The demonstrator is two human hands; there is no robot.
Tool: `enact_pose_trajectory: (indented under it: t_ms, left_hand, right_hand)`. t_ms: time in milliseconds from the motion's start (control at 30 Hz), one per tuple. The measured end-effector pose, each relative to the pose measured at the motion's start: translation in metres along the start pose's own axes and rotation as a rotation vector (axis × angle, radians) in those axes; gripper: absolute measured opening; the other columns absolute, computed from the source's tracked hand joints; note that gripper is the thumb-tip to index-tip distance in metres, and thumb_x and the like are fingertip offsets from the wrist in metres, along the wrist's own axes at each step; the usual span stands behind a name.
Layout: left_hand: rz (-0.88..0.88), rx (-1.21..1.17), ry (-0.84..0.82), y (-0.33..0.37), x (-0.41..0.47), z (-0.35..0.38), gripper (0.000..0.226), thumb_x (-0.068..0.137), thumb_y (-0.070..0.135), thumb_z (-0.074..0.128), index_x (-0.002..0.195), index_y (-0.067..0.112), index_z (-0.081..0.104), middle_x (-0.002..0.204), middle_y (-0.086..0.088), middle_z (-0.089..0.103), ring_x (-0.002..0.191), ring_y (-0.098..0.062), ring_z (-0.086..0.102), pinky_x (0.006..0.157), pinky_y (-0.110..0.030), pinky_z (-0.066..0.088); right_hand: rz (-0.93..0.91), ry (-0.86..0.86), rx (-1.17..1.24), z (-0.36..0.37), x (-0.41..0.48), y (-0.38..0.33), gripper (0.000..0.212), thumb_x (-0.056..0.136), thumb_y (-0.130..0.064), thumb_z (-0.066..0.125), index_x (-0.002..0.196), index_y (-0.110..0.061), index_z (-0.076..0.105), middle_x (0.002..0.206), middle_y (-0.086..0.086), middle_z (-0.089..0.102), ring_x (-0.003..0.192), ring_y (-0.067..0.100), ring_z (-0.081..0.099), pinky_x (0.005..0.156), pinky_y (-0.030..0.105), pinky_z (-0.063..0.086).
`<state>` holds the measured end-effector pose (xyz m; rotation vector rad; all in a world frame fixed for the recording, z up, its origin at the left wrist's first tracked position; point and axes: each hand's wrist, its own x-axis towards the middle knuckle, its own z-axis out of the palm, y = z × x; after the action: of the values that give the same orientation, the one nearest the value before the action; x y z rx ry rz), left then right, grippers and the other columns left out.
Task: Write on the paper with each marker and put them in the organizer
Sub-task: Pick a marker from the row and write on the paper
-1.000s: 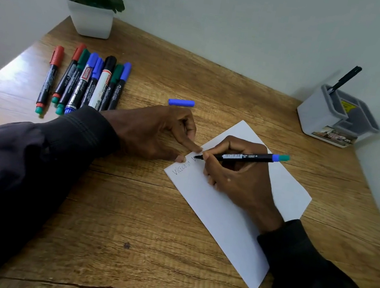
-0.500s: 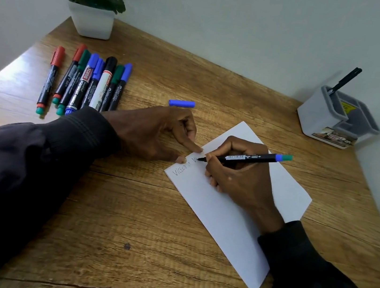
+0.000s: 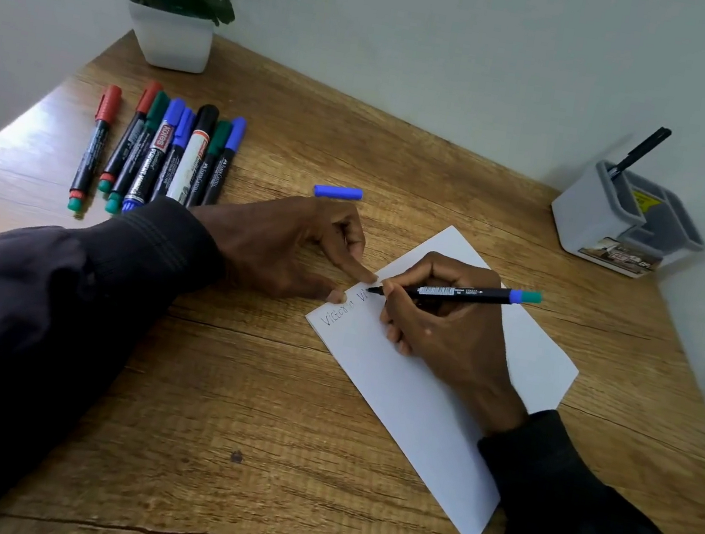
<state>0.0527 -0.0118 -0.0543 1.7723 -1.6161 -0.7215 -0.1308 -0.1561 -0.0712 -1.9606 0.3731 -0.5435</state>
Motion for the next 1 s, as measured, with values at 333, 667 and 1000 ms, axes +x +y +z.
enact_pose_trajectory:
  t_ms: [333,667,1000]
  left_hand:
    - [0.04,0.011,-0.017,-0.0001,0.0007,0.0,0.029,0.083,0.025,0.075,0.103,0.042,0.062,0.113,0.018,0.055,0.106,0.008,0.05,0.083,-0.001,0.041]
    - [0.052,0.044,-0.034,-0.0026,0.0012,-0.0006,0.037,0.083,0.026,0.075,0.107,0.049,0.059,0.117,0.019,0.051,0.11,0.009,0.046,0.088,0.001,0.036]
    - [0.052,0.078,-0.024,-0.0061,0.0014,-0.0005,0.035,0.083,0.031,0.075,0.113,0.044,0.062,0.119,0.018,0.052,0.11,0.006,0.047,0.089,-0.001,0.038]
  right_hand:
    - [0.021,0.02,0.024,-0.0006,-0.0003,0.0012,0.01,0.093,0.002,0.073,0.083,-0.001,0.074,0.065,0.012,0.071,0.048,0.022,0.067,0.046,0.024,0.051]
    - [0.032,0.042,0.026,0.0003,-0.0012,-0.0032,0.012,0.084,-0.007,0.074,0.073,-0.002,0.07,0.061,0.013,0.07,0.044,0.024,0.066,0.042,0.024,0.049]
    - [0.032,0.038,0.044,-0.0005,-0.0006,0.0008,0.012,0.091,0.006,0.072,0.08,0.001,0.071,0.063,0.017,0.069,0.046,0.024,0.066,0.044,0.025,0.05]
